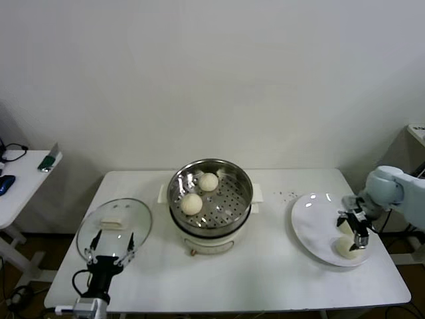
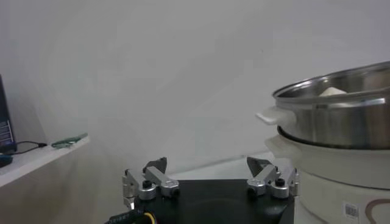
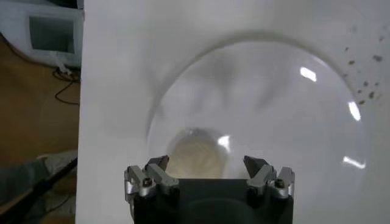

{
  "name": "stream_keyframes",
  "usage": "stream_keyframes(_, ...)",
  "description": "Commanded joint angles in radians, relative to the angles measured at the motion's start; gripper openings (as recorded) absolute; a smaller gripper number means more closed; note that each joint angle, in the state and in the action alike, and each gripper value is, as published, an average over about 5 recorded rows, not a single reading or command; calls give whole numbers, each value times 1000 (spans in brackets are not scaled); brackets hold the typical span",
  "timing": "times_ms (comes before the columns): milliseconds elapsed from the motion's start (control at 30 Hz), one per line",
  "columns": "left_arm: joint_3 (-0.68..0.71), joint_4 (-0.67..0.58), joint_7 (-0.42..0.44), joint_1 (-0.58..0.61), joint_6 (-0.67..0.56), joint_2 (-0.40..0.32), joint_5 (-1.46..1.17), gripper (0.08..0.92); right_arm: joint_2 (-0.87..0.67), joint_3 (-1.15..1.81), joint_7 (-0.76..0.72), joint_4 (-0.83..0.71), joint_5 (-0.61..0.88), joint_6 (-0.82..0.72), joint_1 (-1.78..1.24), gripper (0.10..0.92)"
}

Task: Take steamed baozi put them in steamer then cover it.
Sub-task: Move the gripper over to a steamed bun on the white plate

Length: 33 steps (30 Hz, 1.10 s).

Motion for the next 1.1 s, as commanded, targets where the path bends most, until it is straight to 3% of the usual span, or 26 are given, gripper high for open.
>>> stream_keyframes(33, -3, 9, -2, 0, 0, -4, 5, 823, 6, 130, -4, -81, -84, 21, -163, 823)
stream_keyframes(500, 3, 18, -8, -4, -2, -13, 11, 823, 59, 143, -9, -124, -104, 38, -181, 822)
stream_keyframes(867, -1, 15, -16, 2, -3, -11, 6, 823, 75, 112, -18, -129, -100, 62, -125, 695)
stream_keyframes(1100, -2, 15, -15, 5, -2, -9, 5, 823, 118, 33, -63, -111, -81, 215, 58, 676)
